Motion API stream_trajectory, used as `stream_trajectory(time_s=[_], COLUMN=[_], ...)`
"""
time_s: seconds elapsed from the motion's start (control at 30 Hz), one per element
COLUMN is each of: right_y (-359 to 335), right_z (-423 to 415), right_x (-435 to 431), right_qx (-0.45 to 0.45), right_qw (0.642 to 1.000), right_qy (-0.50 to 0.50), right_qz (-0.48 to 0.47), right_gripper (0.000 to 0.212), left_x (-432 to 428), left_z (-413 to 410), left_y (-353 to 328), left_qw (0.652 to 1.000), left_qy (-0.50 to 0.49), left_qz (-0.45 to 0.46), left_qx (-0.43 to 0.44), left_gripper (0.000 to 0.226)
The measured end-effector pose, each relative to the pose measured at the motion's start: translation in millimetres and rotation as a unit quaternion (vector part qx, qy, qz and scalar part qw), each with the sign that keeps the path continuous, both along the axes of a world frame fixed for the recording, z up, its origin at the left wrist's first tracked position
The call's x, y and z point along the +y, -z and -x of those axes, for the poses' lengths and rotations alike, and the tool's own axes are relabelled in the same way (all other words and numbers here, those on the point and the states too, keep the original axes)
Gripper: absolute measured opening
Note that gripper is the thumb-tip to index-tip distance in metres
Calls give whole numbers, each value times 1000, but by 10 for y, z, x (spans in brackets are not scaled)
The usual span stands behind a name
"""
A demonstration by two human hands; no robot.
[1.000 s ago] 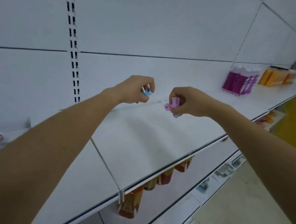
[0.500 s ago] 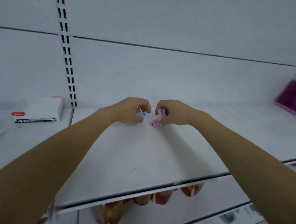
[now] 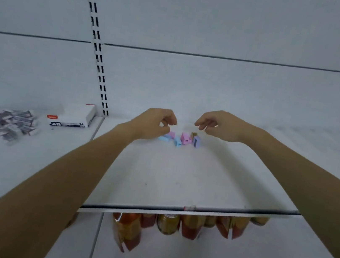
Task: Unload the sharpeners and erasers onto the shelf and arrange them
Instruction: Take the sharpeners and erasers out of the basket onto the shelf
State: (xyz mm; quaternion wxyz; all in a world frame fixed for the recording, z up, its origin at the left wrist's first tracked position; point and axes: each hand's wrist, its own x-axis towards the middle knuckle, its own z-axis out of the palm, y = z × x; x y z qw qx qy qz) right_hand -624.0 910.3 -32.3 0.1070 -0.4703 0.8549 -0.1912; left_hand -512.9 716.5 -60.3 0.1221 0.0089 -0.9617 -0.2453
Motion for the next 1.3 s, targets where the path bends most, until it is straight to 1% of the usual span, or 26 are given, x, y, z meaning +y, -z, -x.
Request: stream_trajectory(time_s=[0.07, 0.17, 0.27, 0.33, 0.47, 0.53, 0.7, 0.83, 0.97, 1.1, 1.17, 1.3], right_y=[-8, -52, -193, -281, -352, -351, -372, -377, -390, -503, -551, -551], right_z=[-21, -87, -241, -452, -1076, -1476, -2441, -3240, -3952, -4461, -4641, -4924], right_x=[-3, -101, -347, -600, -1202, -1570, -2328, -2979, -3563, -4071, -4346, -4952], right_qx=[10, 55, 87, 95, 121, 129, 159, 175, 199, 215, 220, 218], right_qw=[1000, 997, 996, 993, 975, 962, 933, 917, 900, 883, 881, 877], right_qy=[-12, -25, -38, -75, -186, -237, -322, -355, -387, -416, -419, -427], right_qz=[-16, -39, -4, 14, 27, 32, 31, 34, 20, 15, 12, 21], right_gripper=[27, 25, 26, 27, 27, 28, 35, 39, 41, 40, 39, 37], left_x=[-53, -186, -395, -597, -1088, -1376, -1933, -2405, -2827, -3186, -3364, -3745], left_z=[-78, -251, -507, -743, -1365, -1819, -2906, -3840, -4702, -5439, -5709, -6091], left_y=[-39, -150, -315, -435, -717, -866, -1100, -1218, -1245, -1155, -1103, -1000], left_qw=[1000, 998, 994, 988, 967, 953, 927, 901, 885, 878, 875, 870], left_qy=[-3, -16, -51, -90, -175, -214, -287, -344, -386, -414, -428, -458], left_qz=[25, 68, 98, 123, 184, 212, 238, 264, 259, 239, 227, 182], left_qx=[-3, -8, 12, 19, 25, 27, 30, 16, 8, -10, -15, 10], left_gripper=[25, 23, 23, 23, 21, 21, 20, 22, 24, 25, 25, 24])
